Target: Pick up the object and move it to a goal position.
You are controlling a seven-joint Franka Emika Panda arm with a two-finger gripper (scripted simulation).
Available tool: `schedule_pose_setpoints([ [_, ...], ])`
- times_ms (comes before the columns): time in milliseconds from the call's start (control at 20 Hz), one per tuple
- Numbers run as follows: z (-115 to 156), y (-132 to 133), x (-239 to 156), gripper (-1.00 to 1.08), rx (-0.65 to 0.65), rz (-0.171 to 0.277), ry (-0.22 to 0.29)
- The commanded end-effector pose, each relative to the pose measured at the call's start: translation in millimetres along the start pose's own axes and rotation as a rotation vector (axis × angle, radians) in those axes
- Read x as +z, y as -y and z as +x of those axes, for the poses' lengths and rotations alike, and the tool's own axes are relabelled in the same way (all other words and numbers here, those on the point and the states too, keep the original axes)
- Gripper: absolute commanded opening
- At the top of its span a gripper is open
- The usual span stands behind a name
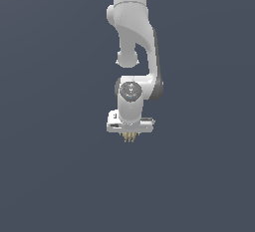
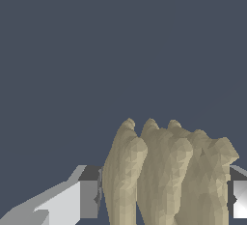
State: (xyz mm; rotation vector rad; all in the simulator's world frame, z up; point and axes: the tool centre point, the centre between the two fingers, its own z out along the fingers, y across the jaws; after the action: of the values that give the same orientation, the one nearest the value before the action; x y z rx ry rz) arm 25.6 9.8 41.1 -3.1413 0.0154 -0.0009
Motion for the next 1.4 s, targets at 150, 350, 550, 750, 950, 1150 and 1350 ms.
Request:
schedule_pose_setpoints([
  [150,-6,-8,-3,-1.00,0.000,0.000,0.000],
  [350,-17,-21,-9,-1.00,0.000,0.000,0.000],
  [550,-34,-41,-17,-1.00,0.000,0.000,0.000],
  [750,-54,-67,-28,-1.00,0.000,0.000,0.000],
  [950,-71,-90,-37,-1.00,0.001,0.000,0.000],
  [1150,-83,-106,-43,-1.00,0.001,0.000,0.000],
  [1350,-89,-115,-47,-1.00,0.001,0.000,0.000],
])
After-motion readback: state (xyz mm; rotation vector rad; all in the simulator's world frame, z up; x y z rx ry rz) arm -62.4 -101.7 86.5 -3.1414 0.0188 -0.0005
